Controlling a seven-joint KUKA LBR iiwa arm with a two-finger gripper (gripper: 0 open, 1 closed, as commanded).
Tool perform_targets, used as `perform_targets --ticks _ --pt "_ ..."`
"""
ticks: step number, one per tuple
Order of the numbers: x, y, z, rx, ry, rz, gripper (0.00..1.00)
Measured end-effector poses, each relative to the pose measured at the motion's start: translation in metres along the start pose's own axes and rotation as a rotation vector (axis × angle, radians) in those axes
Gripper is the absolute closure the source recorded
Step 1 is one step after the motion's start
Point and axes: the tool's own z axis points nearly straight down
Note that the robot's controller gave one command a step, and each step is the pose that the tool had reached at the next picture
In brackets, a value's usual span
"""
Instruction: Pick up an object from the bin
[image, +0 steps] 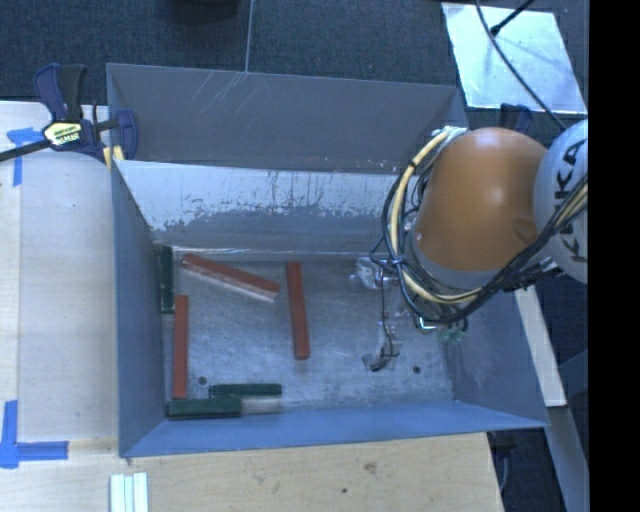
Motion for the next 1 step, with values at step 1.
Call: perform_targets --ticks 1 --pt "-0.0167 0.0569 0.1078 -0.001 0.0 -0.147 0.0"
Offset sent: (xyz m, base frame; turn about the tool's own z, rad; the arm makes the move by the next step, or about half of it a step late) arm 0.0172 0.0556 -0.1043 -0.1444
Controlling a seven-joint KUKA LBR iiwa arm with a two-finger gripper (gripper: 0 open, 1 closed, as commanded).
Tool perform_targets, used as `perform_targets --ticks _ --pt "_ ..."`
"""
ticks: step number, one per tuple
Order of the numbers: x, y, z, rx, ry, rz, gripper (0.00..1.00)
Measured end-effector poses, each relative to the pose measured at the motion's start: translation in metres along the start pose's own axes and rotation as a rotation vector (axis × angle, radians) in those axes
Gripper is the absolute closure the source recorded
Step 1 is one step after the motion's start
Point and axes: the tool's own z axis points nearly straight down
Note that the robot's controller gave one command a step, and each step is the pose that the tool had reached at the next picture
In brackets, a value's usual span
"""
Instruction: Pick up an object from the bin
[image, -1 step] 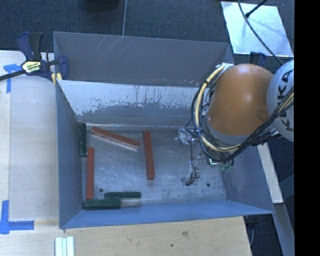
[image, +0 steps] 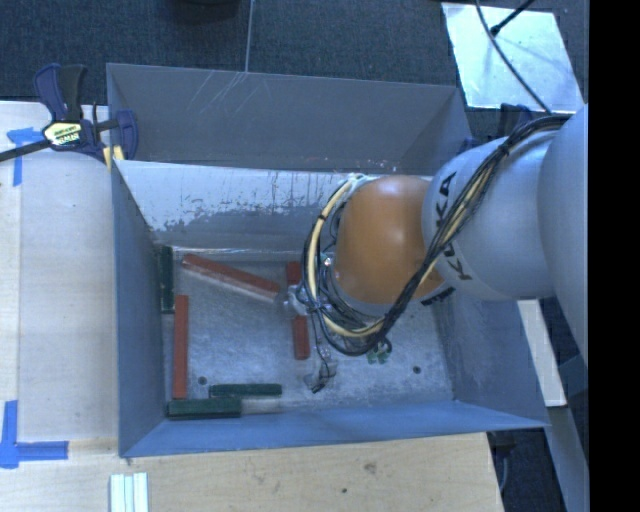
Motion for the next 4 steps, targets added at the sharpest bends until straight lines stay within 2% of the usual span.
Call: perform_targets --ticks 1,2,3,4 --pt "-0.041 -0.034 0.033 0.002 -0.011 -0.062 0.0" --pt "-0.057 0.038 0.032 -0.001 -0.009 -0.02 0.0" --pt "-0.059 0.035 0.03 -0.001 -0.017 -0.014 1.0" --pt "-0.063 0.015 -0.046 0.002 -0.016 -0.041 1.0"
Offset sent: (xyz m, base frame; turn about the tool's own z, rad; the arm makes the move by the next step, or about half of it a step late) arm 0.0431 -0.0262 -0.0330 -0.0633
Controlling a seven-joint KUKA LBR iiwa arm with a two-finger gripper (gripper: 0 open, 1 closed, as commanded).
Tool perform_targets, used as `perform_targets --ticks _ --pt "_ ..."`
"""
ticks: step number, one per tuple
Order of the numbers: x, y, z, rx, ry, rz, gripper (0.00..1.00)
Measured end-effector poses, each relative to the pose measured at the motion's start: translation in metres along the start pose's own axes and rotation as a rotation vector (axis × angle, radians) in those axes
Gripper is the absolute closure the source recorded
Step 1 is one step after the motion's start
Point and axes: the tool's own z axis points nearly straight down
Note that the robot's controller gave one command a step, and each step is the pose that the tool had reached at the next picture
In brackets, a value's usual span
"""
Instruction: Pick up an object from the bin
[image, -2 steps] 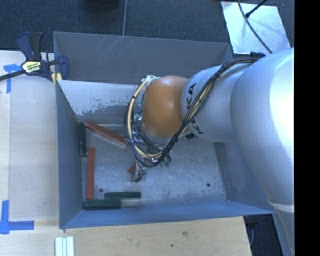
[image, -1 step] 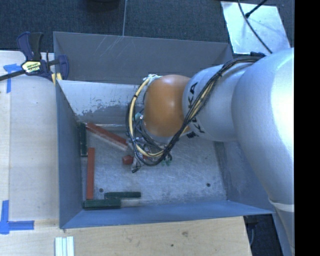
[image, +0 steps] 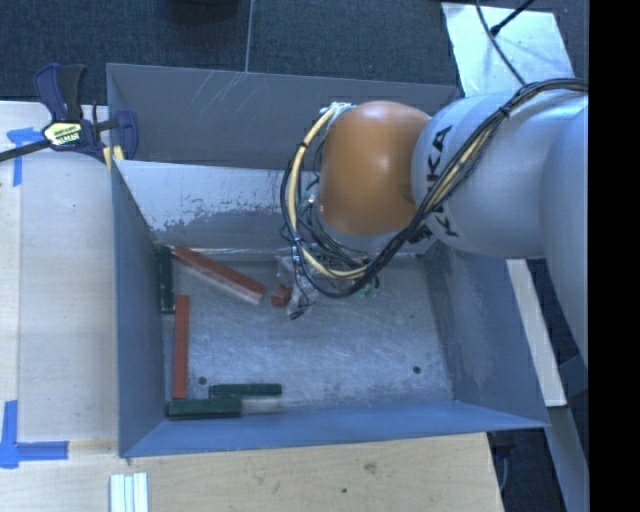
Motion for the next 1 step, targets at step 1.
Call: perform_targets --ticks 1 --pt "-0.0382 0.0245 -0.1758 -0.002 -0.002 0.012 1.0"
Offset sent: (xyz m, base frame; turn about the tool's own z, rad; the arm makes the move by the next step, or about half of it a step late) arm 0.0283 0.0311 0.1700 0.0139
